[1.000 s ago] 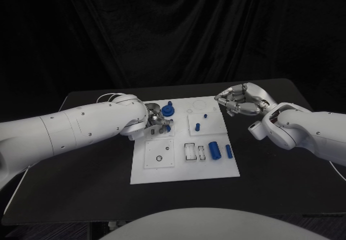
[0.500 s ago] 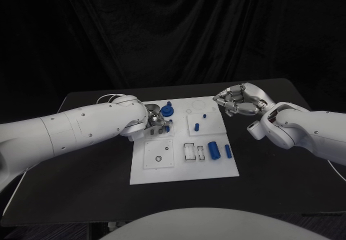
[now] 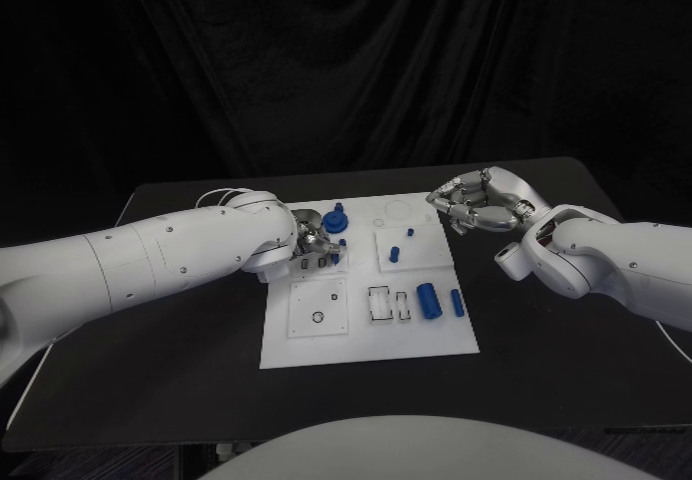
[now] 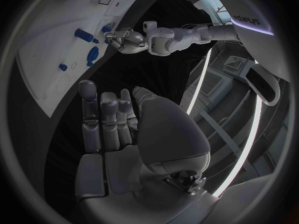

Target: Assemble the parts on the task board

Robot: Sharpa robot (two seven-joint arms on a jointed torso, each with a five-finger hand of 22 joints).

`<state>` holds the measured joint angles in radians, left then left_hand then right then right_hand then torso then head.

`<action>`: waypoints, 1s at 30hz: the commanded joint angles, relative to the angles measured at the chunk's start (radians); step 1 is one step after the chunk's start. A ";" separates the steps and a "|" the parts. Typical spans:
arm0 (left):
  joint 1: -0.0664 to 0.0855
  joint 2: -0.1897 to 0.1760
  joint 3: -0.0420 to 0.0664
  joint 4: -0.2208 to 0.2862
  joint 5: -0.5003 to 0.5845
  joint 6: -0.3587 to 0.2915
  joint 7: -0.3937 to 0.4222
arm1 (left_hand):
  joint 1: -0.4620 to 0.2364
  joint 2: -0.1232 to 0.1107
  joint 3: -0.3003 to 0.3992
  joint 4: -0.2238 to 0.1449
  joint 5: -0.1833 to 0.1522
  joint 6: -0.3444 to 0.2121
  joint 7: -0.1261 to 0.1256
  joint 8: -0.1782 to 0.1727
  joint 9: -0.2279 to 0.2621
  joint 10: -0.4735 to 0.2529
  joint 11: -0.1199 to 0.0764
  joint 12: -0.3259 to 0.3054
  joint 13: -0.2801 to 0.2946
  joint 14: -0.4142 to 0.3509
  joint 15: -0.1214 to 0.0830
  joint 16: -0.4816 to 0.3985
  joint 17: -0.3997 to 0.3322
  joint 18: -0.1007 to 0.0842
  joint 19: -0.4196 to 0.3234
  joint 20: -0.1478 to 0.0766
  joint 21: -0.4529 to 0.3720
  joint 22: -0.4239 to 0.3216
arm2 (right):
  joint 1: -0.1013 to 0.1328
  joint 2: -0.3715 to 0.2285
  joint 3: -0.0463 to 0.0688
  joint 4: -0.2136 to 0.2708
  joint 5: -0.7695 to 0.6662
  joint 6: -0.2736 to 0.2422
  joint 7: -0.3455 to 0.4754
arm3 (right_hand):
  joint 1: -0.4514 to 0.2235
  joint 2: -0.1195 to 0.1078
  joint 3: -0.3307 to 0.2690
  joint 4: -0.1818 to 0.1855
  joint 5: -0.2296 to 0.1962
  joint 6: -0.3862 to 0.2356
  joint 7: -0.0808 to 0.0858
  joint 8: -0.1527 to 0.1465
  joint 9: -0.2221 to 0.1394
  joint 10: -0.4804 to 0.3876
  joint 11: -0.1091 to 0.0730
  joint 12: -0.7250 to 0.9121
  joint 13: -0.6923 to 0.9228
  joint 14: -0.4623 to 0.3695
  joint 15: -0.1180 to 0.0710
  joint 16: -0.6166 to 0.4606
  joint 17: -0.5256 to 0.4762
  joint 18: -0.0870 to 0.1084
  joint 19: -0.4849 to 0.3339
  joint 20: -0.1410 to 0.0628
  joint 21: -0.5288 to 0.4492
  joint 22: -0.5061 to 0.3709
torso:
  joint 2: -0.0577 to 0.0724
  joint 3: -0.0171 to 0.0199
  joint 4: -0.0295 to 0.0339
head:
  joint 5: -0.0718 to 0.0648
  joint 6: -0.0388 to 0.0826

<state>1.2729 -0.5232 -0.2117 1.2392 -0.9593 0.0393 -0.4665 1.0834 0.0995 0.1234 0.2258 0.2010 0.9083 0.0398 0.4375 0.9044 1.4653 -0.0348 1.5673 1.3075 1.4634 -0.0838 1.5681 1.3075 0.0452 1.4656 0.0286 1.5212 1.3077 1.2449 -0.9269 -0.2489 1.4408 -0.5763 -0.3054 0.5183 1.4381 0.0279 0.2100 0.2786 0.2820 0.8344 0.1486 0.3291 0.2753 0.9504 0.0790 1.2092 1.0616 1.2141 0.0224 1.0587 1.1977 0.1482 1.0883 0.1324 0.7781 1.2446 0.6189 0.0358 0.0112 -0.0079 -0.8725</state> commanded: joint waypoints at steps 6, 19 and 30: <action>-0.003 0.000 0.001 0.003 -0.001 0.014 0.020 | 0.028 -0.003 0.018 -0.033 0.023 0.013 -0.001 -0.022 0.009 0.105 0.002 0.004 0.263 0.107 0.001 0.003 0.263 -0.009 0.009 0.002 -0.005 0.096 | -0.002 0.001 0.001 -0.001 0.002 0.016 -0.025 | 0.008 0.002 0.008 0.001 0.004 -0.008 -0.002 0.006 -0.001 0.002 -0.001 0.004 -0.001 0.007 -0.002 0.006 -0.003 0.014 0.008 -0.002 -0.008 0.001 | 0.000 -0.0003 0.0009 | 0.001 0.000; -0.003 -0.015 0.001 0.015 -0.001 0.002 0.025 | 0.056 -0.026 0.124 -0.124 0.137 0.028 -0.005 -0.070 0.036 0.105 -0.002 0.004 0.263 0.107 -0.003 0.003 0.263 -0.008 0.008 -0.002 -0.009 0.095 | -0.003 0.000 0.001 0.001 0.002 0.024 -0.034 | 0.011 0.002 0.010 -0.001 0.006 -0.009 -0.002 0.008 -0.001 0.001 -0.002 0.004 -0.003 0.004 -0.002 0.004 -0.006 0.015 0.007 -0.003 -0.013 0.000 | 0.000 -0.0010 0.0022 | 0.003 0.000; -0.003 -0.032 0.001 0.023 -0.001 -0.011 0.024 | 0.007 -0.068 0.260 -0.187 0.216 0.045 -0.004 -0.100 0.075 0.105 -0.002 0.004 0.263 0.107 -0.003 0.003 0.263 -0.008 0.009 -0.002 -0.011 0.097 | -0.003 -0.003 0.001 0.001 0.002 0.030 -0.041 | 0.011 0.003 0.011 -0.002 0.007 -0.009 -0.002 0.008 -0.001 -0.001 -0.002 0.003 -0.005 0.002 -0.002 0.001 -0.009 0.015 0.005 -0.003 -0.016 -0.001 | -0.001 -0.0013 0.0017 | 0.008 0.000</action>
<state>1.2728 -0.5551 -0.2111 1.2593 -0.9592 0.0350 -0.4511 1.0954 0.0298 0.3501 0.0690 0.4130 0.9474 0.0391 0.3421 0.9781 1.4653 -0.0347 1.5672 1.3075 1.4634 -0.0838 1.5681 1.3075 0.0452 1.4656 0.0286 1.5173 1.3075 1.2446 -0.9281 -0.2489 1.4407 -0.5762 -0.2880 0.4962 1.4423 0.0320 0.2128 0.2757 0.2820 0.8307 0.1450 0.3341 0.2753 0.9503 0.0790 1.2092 1.0573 1.2140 0.0225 1.0617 1.1897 0.1481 1.0921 0.1286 0.7653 1.2444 0.6182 0.0345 0.0139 -0.0019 -0.8725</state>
